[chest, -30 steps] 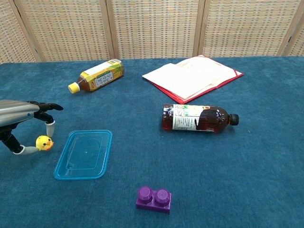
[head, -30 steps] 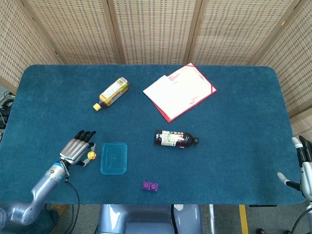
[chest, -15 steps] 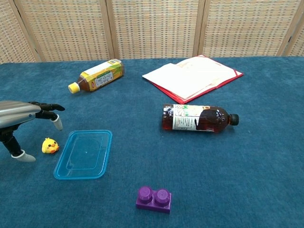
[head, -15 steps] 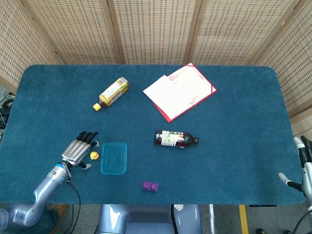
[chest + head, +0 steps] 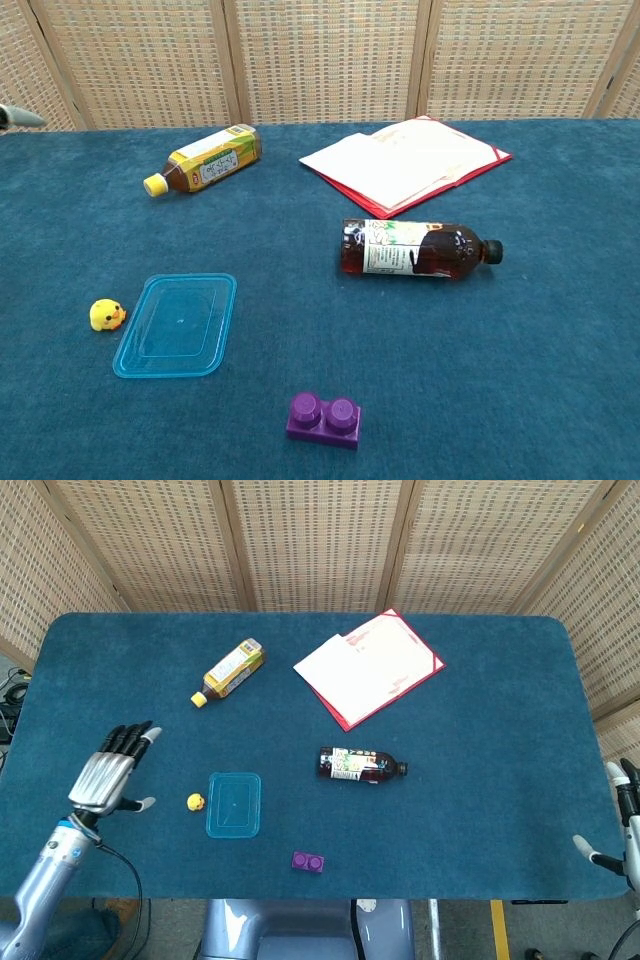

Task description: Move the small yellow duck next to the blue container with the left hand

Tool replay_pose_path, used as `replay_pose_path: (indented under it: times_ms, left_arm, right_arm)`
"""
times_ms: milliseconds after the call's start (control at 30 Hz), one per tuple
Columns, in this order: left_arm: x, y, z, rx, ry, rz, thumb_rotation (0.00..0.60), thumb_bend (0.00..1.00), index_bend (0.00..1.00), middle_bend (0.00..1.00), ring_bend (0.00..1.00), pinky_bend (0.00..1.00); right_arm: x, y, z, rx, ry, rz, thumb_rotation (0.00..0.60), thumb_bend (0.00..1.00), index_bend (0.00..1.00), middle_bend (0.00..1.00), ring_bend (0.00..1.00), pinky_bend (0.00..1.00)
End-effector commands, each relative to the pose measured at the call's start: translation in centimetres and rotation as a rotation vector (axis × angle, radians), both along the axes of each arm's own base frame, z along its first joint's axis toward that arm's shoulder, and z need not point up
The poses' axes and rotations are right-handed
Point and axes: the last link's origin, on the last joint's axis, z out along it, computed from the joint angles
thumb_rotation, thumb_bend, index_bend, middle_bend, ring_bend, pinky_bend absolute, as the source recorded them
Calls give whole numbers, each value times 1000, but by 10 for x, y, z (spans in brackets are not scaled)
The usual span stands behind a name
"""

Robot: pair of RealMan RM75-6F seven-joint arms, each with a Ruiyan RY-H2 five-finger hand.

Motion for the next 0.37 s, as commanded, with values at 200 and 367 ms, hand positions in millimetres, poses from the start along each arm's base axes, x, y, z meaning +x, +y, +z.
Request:
replay_pose_path:
  times_ms: [200, 367]
  left_arm:
    - [-37, -65, 34, 246, 6, 102, 600, 77, 0, 0, 0, 0]
    - [-49, -62, 31, 208, 6, 113, 600, 78, 0, 0, 0, 0]
  right_arm:
    - [0, 1, 1, -7, 12, 11, 600, 0, 13, 0, 0, 0]
    - [-1, 1, -1, -6, 25, 11, 600, 0, 13, 0, 0, 0]
